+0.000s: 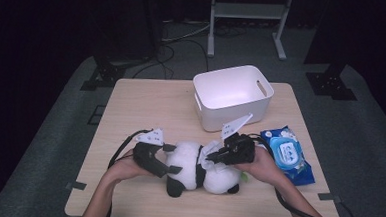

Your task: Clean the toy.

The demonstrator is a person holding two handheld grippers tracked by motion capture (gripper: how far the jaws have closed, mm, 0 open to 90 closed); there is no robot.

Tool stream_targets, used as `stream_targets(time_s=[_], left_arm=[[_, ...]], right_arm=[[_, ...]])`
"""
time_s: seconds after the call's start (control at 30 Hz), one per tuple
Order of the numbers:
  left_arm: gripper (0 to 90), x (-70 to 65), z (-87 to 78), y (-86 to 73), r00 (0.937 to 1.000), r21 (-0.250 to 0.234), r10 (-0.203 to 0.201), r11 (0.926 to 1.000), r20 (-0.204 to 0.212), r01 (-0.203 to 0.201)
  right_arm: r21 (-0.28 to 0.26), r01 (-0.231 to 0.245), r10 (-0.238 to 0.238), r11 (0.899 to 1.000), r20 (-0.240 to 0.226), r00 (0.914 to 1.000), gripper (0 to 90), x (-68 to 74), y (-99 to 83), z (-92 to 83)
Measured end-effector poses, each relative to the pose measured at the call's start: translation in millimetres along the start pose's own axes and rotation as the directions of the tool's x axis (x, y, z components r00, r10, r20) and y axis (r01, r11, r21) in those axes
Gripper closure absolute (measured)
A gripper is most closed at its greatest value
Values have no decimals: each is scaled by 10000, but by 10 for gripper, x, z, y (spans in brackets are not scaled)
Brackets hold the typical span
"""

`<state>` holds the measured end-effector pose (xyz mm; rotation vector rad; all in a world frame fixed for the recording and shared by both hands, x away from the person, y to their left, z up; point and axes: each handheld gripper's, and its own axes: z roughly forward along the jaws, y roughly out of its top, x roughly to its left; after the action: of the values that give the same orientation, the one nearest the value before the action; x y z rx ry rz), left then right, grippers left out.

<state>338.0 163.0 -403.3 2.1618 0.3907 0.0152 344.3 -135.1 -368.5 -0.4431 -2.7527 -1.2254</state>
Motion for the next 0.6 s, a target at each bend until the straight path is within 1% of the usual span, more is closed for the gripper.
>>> stream_targets(time_s=[0.03, 0.17, 0.27, 0.33, 0.37, 0.43, 0.5, 0.53, 0.57, 0.6], left_arm=[[179, -1, -2, 4, 10000, 72, 7, 10000, -23, -7], [176, -10, -1, 15, 10000, 163, 66, 9998, -59, -65], [175, -12, 0, 17, 10000, 185, 67, 9998, -72, -66], [175, -10, -2, 17, 10000, 198, 54, 9998, -79, -52], [174, -10, -2, 17, 10000, 198, 54, 9998, -79, -52], [174, -9, -2, 18, 10000, 201, 60, 9998, -73, -59], [174, -7, -3, 18, 10000, 209, 66, 9998, -61, -65], [174, -7, -3, 18, 10000, 208, 65, 9998, -58, -63], [174, -7, -3, 18, 10000, 208, 65, 9998, -58, -63], [174, -6, -3, 18, 10000, 209, 65, 9998, -57, -64]], right_arm=[[-28, -80, 80, 10000, 65, 9999, 854, 11, -59, -57], [3, -130, 129, 9999, 179, 9998, 847, 27, -151, -136], [-5, -57, 57, 10000, 261, 9996, 817, 52, -159, -149], [2, 189, -189, 9998, 405, 9990, 781, 76, -139, -143], [2, 189, -189, 9998, 405, 9990, 781, 76, -139, -143], [-61, 383, -378, 9992, 613, 9974, 722, 103, -105, -146], [-103, 446, -437, 9990, 785, 9960, 675, 106, -93, -158], [-117, 432, -421, 9990, 787, 9960, 644, 105, -88, -168], [-117, 432, -421, 9990, 787, 9960, 644, 105, -88, -168], [-69, 477, -466, 9988, 1082, 9930, 571, 105, -75, -178]])
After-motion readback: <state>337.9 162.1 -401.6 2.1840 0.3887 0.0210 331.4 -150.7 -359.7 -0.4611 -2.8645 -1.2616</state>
